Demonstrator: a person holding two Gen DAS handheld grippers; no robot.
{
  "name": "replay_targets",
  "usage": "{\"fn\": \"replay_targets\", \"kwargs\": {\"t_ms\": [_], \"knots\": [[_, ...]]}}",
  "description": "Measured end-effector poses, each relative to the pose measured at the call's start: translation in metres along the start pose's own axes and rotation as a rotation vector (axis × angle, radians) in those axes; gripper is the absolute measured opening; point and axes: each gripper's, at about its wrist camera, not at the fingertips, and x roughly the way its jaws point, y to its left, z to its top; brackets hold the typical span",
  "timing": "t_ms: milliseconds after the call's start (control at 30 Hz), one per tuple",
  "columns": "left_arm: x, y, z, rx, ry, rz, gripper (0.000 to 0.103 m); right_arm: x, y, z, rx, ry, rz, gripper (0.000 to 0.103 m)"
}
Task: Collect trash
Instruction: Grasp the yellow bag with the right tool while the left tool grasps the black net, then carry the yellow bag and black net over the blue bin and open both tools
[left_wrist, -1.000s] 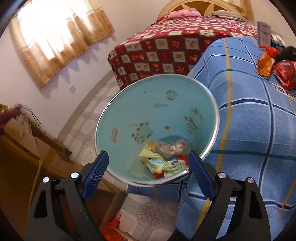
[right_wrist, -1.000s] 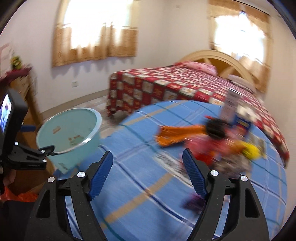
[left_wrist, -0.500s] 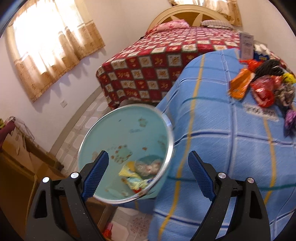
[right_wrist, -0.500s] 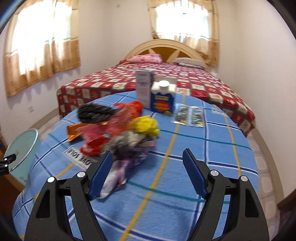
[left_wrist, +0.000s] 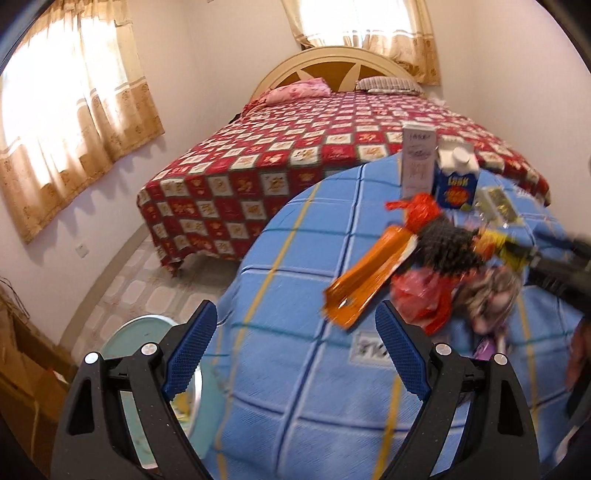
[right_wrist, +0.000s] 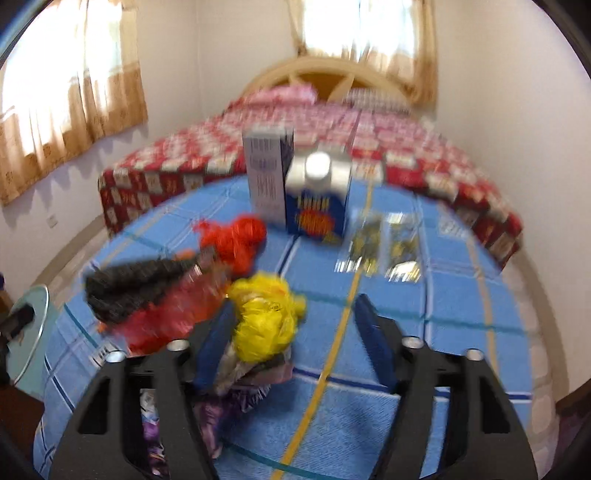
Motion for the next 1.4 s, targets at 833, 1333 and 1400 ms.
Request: {"fn": "replay_targets", "kwargs": {"t_ms": [833, 1333, 1400], "knots": [[0.052, -0.011, 0.004, 0.007, 0.067, -0.009, 0.086, -0.051, -0.065, -0.035, 0.177, -0.121, 0.022, 0.025], [0.074, -0.021, 0.006, 0.0, 0.136, -0.136, 0.018, -0.054, -0.044, -0.044, 0.119, -0.115, 0.045, 0.025], [0.055, -0.016, 0.006, 0.016, 0.092, -0.124, 0.018, -0.059, -0.038, -0.042, 0.11, -0.132, 0.047, 0.025]]}}
